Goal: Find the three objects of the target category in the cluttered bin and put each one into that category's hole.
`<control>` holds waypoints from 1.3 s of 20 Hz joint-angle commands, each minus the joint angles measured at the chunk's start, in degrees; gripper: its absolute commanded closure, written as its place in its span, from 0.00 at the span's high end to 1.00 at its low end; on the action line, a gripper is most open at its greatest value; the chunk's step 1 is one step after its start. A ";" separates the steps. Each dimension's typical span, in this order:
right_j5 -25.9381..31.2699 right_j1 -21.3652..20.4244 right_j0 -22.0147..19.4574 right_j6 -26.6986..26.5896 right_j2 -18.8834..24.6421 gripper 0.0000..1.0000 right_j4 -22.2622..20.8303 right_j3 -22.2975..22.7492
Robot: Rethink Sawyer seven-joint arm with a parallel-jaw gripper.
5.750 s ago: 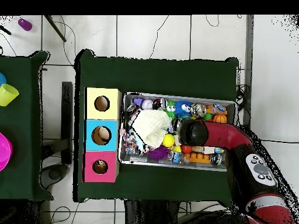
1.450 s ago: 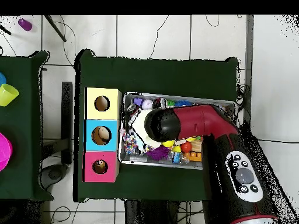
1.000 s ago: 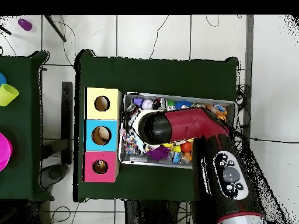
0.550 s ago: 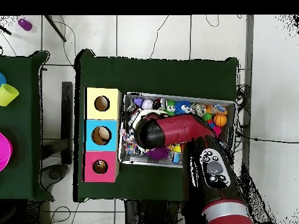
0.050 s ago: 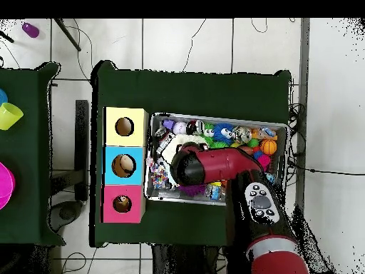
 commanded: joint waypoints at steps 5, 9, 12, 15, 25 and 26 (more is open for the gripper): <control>-3.90 4.97 -1.18 9.23 -1.23 0.00 2.24 1.49; 1.63 0.00 -1.54 7.49 -0.28 0.00 4.64 3.73; 7.53 -5.26 -1.03 5.92 -0.26 0.00 6.79 5.43; 14.05 -10.69 -0.90 4.11 -0.15 0.00 9.29 6.80; 31.99 -20.43 -4.22 -4.29 2.05 0.00 13.22 4.46; 32.68 -20.50 -4.81 -5.20 2.40 0.00 13.15 4.09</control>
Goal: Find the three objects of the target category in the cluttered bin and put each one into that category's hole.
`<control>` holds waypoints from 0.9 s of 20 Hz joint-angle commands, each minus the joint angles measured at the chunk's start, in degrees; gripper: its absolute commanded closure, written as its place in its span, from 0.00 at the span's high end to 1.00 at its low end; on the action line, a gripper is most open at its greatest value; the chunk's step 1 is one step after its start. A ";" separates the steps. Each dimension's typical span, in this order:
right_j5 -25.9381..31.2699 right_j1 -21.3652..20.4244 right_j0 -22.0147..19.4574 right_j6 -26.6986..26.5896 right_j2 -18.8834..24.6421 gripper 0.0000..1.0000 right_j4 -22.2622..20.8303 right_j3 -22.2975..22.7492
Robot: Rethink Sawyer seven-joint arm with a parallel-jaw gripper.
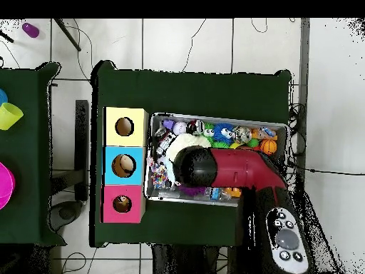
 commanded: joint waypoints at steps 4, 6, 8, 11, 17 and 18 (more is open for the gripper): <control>13.27 -6.06 -4.86 -6.57 3.93 0.00 1.44 -0.69; 11.22 -6.31 -5.85 -6.53 5.01 1.00 1.29 0.37; 9.21 -6.45 -6.48 -6.38 5.45 1.00 1.59 1.36; 5.83 -3.81 -7.80 -6.85 6.58 1.00 0.38 1.68; 2.64 -2.22 -8.64 -5.23 7.00 1.00 -0.81 2.75; 2.37 -2.16 -8.66 -4.98 6.95 1.00 -0.93 2.97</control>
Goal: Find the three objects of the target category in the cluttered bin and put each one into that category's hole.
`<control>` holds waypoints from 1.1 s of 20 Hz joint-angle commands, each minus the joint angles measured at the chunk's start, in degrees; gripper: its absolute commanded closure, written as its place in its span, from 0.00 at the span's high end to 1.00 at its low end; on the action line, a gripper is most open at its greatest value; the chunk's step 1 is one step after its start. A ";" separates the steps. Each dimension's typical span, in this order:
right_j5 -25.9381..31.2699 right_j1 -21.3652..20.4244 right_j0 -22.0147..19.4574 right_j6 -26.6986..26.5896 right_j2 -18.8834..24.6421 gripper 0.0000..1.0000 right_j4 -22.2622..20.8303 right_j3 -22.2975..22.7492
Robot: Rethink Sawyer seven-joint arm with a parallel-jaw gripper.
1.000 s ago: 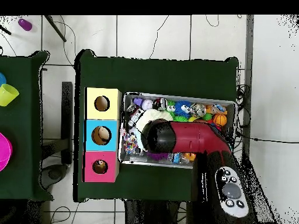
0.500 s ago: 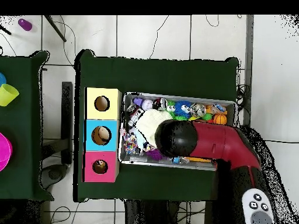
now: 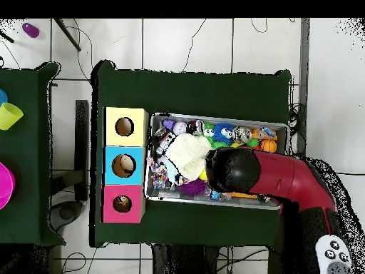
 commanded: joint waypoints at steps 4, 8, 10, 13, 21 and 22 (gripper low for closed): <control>-5.22 4.59 -0.06 -1.38 3.49 1.00 -3.06 3.27; -9.22 6.97 -0.47 -0.30 3.10 1.00 -3.78 4.17; -10.90 8.16 -0.31 0.33 2.83 1.00 -4.05 4.23; -13.60 9.34 0.11 1.35 2.37 1.00 -4.42 4.83; -24.20 16.95 1.34 5.13 1.09 1.00 -4.36 4.33; -24.99 17.39 1.54 5.25 0.90 1.00 -4.18 4.31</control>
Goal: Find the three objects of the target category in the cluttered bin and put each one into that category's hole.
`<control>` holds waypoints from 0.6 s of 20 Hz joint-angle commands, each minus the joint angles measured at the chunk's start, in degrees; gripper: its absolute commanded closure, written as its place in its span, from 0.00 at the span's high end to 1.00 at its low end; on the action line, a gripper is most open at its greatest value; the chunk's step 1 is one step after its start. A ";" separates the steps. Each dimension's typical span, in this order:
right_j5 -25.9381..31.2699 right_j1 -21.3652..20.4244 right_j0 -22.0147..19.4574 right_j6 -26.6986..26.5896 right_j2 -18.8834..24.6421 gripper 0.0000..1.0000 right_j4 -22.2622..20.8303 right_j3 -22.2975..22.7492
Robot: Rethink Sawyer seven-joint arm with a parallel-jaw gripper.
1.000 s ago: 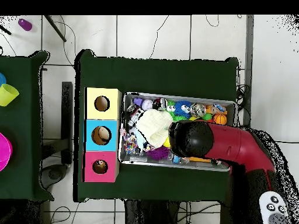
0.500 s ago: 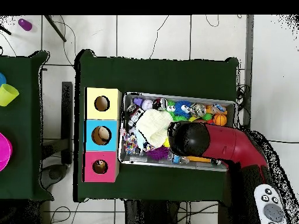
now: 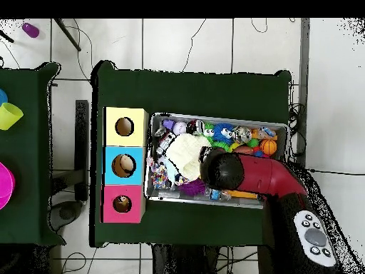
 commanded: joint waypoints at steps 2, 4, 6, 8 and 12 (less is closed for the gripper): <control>-9.15 8.40 1.39 5.62 0.77 1.00 -3.82 3.13; -10.74 9.66 1.54 5.54 0.68 1.00 -3.58 2.84; -12.50 11.60 1.74 5.44 0.49 1.00 -3.47 1.77; -14.07 14.42 1.33 4.45 1.03 1.00 -3.47 -0.23; -16.94 19.25 0.94 3.38 1.68 1.00 -3.49 -3.96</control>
